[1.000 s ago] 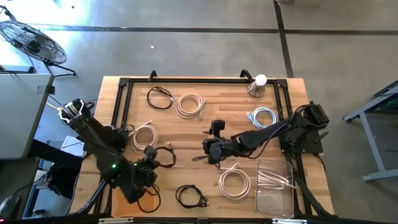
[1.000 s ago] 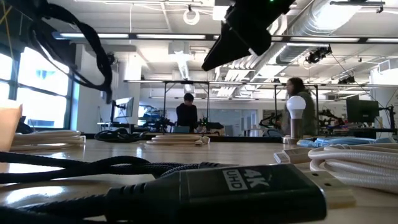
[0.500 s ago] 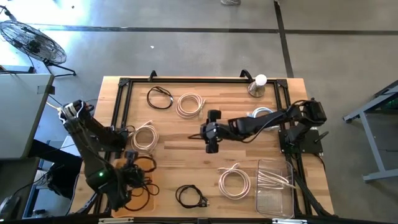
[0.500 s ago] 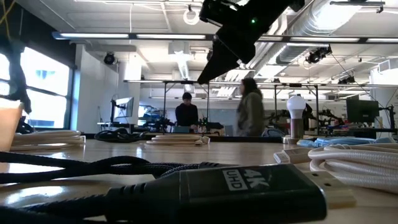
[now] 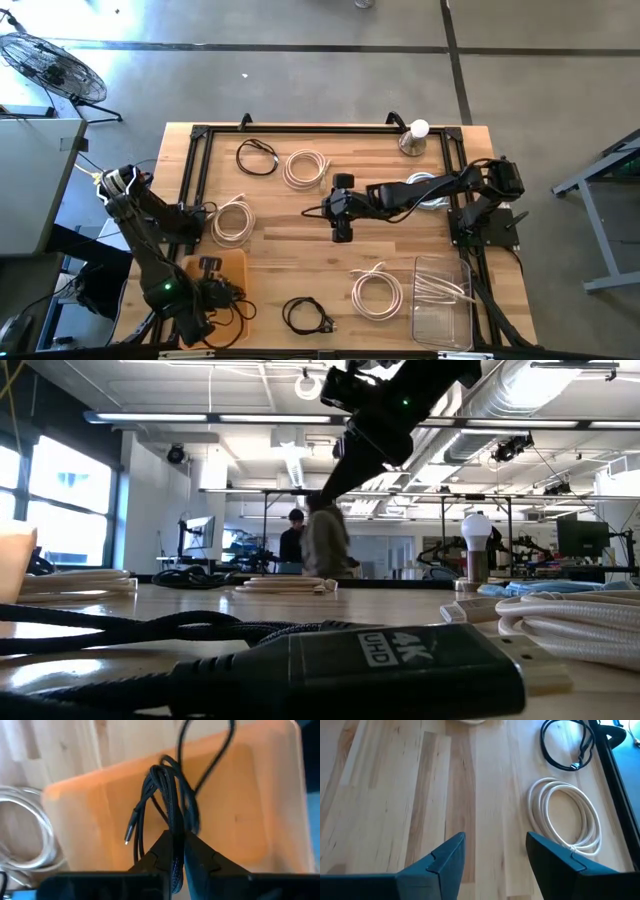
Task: Sort HDMI cables
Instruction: Put the black HDMI cable into the orange bin, then put the white HDMI cable into the transparent bin
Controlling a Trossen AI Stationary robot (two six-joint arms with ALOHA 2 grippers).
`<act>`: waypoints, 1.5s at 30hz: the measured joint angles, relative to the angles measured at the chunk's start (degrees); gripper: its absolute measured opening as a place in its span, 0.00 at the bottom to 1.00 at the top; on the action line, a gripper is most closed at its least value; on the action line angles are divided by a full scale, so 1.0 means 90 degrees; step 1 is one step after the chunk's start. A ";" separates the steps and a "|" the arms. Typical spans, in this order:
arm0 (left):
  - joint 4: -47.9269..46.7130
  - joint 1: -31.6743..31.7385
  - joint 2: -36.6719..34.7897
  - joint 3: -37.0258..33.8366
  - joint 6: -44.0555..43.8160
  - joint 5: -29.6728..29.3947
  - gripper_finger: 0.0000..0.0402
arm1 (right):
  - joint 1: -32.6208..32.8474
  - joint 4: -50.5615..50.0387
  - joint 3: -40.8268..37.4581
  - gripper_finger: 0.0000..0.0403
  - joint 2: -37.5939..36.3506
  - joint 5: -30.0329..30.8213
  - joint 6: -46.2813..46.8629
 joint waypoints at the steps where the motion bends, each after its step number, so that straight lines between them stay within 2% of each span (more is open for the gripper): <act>1: -0.0013 0.0000 0.0000 -0.0003 -0.0002 -0.0111 0.08 | 0.0013 -0.0015 0.0000 0.50 0.0000 -0.0002 0.0002; 6: -0.0100 0.0000 0.0000 -0.0005 -0.0166 -0.0632 0.26 | 0.0080 -0.0133 -0.0001 0.50 0.0000 -0.0002 0.0044; 12: -0.0430 0.0002 0.0000 -0.0005 -0.0134 -0.0782 0.46 | 0.0135 -0.0202 -0.0002 0.50 0.0000 -0.0018 0.0170; 15: -0.0881 0.0005 0.0000 -0.0007 -0.0148 -0.0782 0.51 | 0.0135 -0.0251 -0.0002 0.49 0.0000 -0.0029 0.0197; 21: -0.2332 0.0057 0.0000 -0.0014 -0.0626 -0.1011 0.52 | 0.0135 -0.0285 -0.0002 0.49 0.0002 -0.0002 0.0197; 23: -0.2274 0.0199 -0.0021 -0.0022 -0.0532 -0.1414 0.52 | 0.0135 -0.0285 -0.0002 0.49 0.0002 -0.0001 0.0192; 25: -0.2251 0.0320 -0.0094 -0.0024 -0.0222 -0.2351 0.52 | 0.0128 -0.0283 -0.0002 0.49 0.0002 0.0001 0.0189; 28: -0.2317 0.0715 -0.0140 -0.0007 -0.0254 -0.3603 0.52 | 0.0125 -0.0273 -0.0002 0.49 0.0002 0.0002 0.0181; 30: -0.2249 0.1126 -0.0146 -0.0010 -0.0253 -0.3813 0.52 | 0.0127 -0.0263 -0.0002 0.49 0.0002 0.0000 0.0172; 34: -0.2316 0.2253 -0.0234 -0.0004 0.1115 -0.3180 0.52 | 0.0127 -0.0283 -0.0002 0.49 0.0002 -0.0001 0.0172; 38: -0.2306 0.3252 -0.0221 -0.0005 0.3650 -0.2710 0.52 | 0.0127 -0.0327 -0.0002 0.49 0.0002 -0.0001 0.0153; 42: -0.2292 0.4006 -0.0219 -0.0005 0.5793 -0.2249 0.48 | 0.0127 -0.0435 -0.0002 0.49 0.0002 -0.0184 0.0159; 45: -0.2289 0.4363 -0.0219 -0.0005 0.6953 -0.1957 0.44 | 0.0127 -0.0567 -0.0002 0.49 0.0002 -0.0289 0.0193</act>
